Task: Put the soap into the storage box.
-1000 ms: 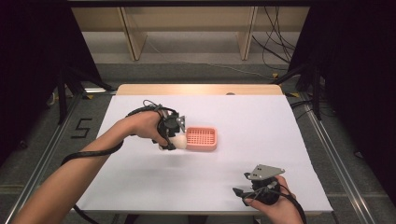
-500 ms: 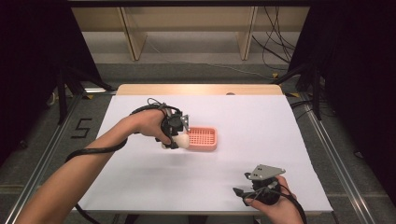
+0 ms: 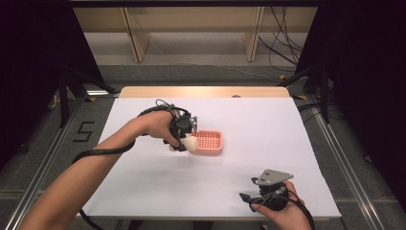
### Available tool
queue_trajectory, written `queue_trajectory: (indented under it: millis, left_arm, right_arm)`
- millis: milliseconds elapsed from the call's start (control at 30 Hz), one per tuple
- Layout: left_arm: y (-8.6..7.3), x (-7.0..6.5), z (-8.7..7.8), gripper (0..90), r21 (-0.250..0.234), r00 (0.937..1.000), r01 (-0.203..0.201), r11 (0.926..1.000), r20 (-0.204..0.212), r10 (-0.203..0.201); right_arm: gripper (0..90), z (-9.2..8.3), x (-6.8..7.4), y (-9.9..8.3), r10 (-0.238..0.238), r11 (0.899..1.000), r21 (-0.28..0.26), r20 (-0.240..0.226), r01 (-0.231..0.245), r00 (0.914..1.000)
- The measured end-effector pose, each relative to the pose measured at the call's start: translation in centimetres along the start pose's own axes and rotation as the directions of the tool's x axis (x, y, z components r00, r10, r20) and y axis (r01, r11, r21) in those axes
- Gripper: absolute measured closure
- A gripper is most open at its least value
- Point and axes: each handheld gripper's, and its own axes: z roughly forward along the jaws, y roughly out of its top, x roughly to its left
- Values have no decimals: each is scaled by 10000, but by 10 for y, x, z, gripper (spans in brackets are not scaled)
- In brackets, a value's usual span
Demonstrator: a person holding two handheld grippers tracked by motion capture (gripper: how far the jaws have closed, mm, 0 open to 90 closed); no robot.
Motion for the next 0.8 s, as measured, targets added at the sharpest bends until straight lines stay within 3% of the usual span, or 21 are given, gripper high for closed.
queue_trajectory:
  millis: [333,800]
  left_arm:
    - [6,7,2,492,33,9997,-40,10000,-253,41]
    - [20,10,8,492,-31,9998,-39,10000,-201,38]
  right_arm:
    - [330,-1,1,0,180,9998,82,68,-180,9998]
    - [330,-2,1,0,256,9996,90,89,-257,9996]
